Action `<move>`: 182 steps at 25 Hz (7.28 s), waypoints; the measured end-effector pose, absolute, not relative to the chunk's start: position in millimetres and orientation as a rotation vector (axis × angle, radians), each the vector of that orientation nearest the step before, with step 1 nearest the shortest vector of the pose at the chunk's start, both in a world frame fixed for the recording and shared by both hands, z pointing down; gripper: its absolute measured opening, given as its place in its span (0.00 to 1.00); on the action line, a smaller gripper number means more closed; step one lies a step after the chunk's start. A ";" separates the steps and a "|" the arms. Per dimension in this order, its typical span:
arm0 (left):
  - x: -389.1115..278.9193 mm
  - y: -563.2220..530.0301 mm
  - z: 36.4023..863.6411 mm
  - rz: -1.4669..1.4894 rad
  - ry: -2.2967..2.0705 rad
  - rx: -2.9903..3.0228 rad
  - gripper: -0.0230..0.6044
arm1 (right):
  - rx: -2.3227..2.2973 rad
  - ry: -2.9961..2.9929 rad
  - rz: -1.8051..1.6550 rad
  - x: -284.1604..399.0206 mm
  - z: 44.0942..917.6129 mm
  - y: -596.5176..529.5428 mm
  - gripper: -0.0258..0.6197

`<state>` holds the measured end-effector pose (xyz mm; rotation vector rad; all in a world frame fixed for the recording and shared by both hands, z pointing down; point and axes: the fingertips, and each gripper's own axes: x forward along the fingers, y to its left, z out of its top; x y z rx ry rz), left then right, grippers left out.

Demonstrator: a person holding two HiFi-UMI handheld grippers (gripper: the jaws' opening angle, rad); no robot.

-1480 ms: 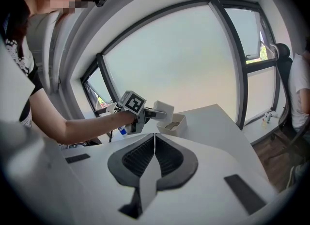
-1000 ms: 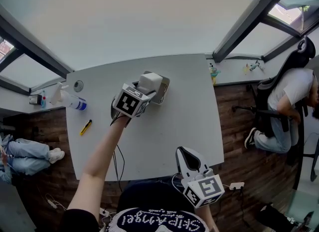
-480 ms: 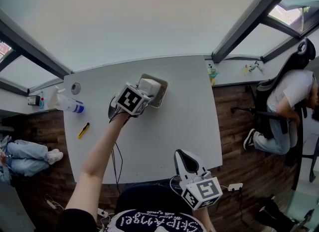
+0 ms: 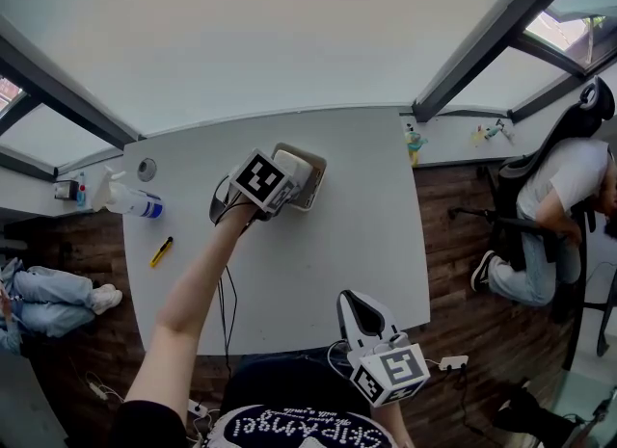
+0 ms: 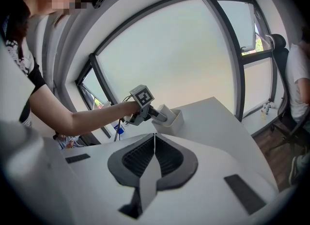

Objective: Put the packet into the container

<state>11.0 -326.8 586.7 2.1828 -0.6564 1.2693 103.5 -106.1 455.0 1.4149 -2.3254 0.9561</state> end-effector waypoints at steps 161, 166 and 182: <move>-65.4 -101.8 366.5 0.213 -1.384 2.501 0.05 | 1.274 -2.491 0.799 49.6 421.3 -88.6 0.07; -66.0 -103.2 364.5 0.184 -1.393 2.508 0.05 | 1.261 -2.503 0.777 49.5 420.4 -87.5 0.06; -66.5 -100.9 365.1 0.185 -1.390 2.501 0.05 | 1.214 -2.509 0.718 42.9 417.8 -83.7 0.06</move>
